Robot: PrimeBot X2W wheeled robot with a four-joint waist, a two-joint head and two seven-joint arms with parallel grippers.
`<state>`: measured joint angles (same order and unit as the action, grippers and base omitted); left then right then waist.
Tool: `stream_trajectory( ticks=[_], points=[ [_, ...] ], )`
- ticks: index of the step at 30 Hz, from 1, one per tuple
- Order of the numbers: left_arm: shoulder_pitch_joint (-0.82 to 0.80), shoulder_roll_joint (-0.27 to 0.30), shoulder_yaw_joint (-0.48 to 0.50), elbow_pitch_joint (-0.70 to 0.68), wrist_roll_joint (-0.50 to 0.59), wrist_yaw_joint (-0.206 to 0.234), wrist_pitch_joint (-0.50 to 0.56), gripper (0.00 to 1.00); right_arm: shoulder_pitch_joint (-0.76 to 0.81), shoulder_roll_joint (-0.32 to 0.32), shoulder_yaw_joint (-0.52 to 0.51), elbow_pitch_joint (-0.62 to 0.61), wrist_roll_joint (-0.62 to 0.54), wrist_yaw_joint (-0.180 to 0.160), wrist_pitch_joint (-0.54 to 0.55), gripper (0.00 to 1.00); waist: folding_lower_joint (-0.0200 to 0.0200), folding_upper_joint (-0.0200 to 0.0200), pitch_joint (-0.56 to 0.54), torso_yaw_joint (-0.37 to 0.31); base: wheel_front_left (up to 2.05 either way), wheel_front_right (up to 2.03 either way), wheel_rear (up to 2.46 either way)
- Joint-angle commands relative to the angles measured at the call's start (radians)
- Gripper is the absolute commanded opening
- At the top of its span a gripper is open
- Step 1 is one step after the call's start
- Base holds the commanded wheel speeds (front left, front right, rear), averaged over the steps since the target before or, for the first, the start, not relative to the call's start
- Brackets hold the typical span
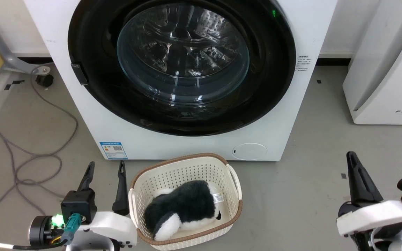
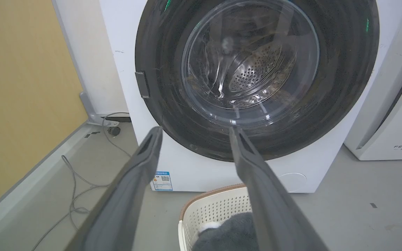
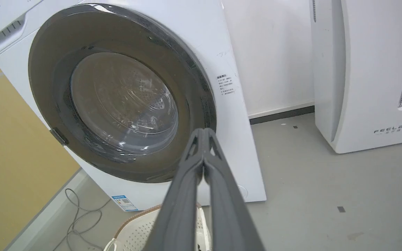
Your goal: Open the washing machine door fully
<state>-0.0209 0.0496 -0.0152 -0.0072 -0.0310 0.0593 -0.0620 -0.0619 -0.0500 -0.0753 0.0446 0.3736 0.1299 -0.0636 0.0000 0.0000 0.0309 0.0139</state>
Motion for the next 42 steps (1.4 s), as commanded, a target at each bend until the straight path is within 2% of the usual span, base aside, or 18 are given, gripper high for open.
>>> stream_trajectory(
  ticks=[1,14,23,42],
  points=[
    [-0.014,0.000,0.000,-0.009,-0.006,0.007,-0.010,1.00,-0.028,0.000,-0.008,0.014,0.042,0.000,-0.008,0.00,0.0000,0.0000,0.005,0.002,0.00,0.00,0.00],
    [-0.060,0.000,-0.007,-0.031,-0.020,0.030,-0.037,1.00,-0.239,-0.052,-0.080,0.160,0.285,0.000,0.001,0.00,0.0000,0.0000,0.081,0.027,0.00,0.00,0.00],
    [-0.086,0.000,-0.017,-0.048,-0.027,0.045,-0.054,1.00,-0.391,-0.097,-0.112,0.262,0.404,0.000,-0.008,0.00,0.0000,0.0000,0.132,0.048,0.00,0.00,0.00],
    [-0.142,0.001,-0.029,-0.093,-0.046,0.081,-0.093,1.00,-0.766,-0.182,-0.050,0.501,0.552,0.000,-0.004,0.00,0.0000,0.0000,0.258,0.088,0.00,0.00,0.00]
  ],
)
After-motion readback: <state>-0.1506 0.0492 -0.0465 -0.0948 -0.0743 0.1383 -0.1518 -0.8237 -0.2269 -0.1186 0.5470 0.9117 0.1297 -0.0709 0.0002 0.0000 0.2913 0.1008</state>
